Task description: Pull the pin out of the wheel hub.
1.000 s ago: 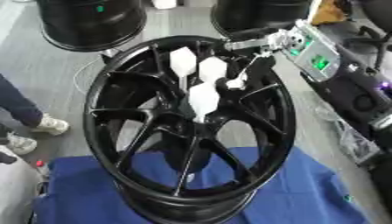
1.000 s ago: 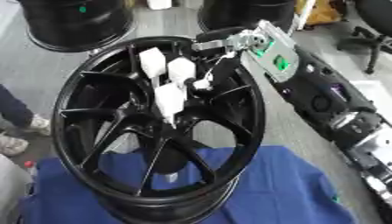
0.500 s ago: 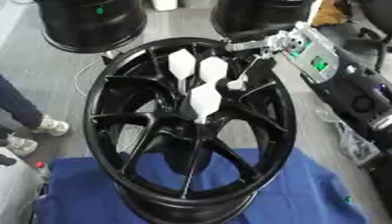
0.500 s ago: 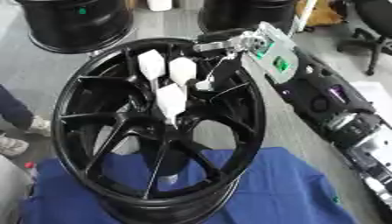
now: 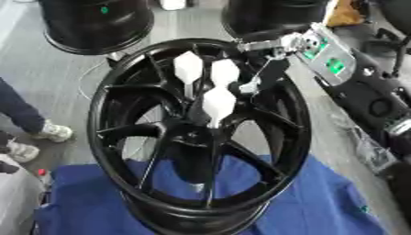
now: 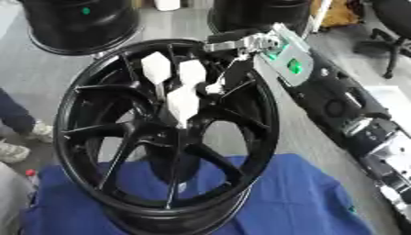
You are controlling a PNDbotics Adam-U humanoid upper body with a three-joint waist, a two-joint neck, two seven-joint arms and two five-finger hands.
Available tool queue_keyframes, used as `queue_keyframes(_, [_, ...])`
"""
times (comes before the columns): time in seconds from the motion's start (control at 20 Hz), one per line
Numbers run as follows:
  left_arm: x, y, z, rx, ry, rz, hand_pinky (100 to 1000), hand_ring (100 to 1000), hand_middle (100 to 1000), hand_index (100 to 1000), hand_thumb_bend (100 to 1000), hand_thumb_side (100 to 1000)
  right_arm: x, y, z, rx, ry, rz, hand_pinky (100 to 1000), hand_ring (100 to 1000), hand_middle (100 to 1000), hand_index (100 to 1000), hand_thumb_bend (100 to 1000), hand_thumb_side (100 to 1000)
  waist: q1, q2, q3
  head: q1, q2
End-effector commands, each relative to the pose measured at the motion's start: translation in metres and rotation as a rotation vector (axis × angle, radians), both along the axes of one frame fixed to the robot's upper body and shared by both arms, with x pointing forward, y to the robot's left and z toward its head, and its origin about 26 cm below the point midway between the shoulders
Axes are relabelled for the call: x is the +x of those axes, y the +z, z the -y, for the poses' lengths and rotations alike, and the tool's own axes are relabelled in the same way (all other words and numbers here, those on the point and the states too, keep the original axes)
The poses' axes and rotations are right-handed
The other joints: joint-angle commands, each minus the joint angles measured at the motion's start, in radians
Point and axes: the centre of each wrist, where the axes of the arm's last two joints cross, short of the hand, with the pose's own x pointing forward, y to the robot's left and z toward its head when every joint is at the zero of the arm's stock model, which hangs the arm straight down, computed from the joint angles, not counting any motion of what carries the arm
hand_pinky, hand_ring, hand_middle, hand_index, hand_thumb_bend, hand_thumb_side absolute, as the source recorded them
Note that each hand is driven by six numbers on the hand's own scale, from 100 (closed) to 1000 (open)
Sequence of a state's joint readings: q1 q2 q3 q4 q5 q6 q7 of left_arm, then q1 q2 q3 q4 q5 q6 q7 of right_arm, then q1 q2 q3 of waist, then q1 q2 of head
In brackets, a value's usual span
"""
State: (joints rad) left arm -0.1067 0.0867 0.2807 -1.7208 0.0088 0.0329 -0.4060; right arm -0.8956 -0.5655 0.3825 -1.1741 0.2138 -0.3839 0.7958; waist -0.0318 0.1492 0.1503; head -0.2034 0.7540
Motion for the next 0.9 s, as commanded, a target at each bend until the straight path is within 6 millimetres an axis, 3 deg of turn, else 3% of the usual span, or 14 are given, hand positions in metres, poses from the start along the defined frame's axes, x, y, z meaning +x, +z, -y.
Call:
queue_keyframes(0.05, [0.002,0.008,0.000,0.014,-0.005,0.024,581,441,582,766,100,1000,0.002,0.018,0.003,-0.011,0.079,0.040,283,343,418,544,100,278,0.002,-0.013,-0.001,-0.002,-0.004])
queue_keyframes(0.5, [0.001,0.006,-0.002,0.020,-0.001,0.015,581,442,582,766,100,1000,0.004,0.043,0.013,0.060,0.043,0.066,312,366,434,561,100,299,-0.003,-0.021,-0.007,-0.014,-0.008])
queue_keyframes(0.7, [-0.001,0.006,-0.004,0.025,0.008,0.008,581,443,582,766,100,1000,0.001,0.069,0.025,0.085,0.015,0.117,321,370,439,565,100,282,-0.008,-0.027,-0.015,-0.015,-0.008])
queue_keyframes(0.9, [-0.003,0.005,-0.009,0.034,0.025,-0.002,581,444,583,766,100,1000,-0.011,0.102,0.054,0.129,-0.046,0.196,330,375,444,569,100,244,-0.018,-0.037,-0.033,-0.008,-0.006])
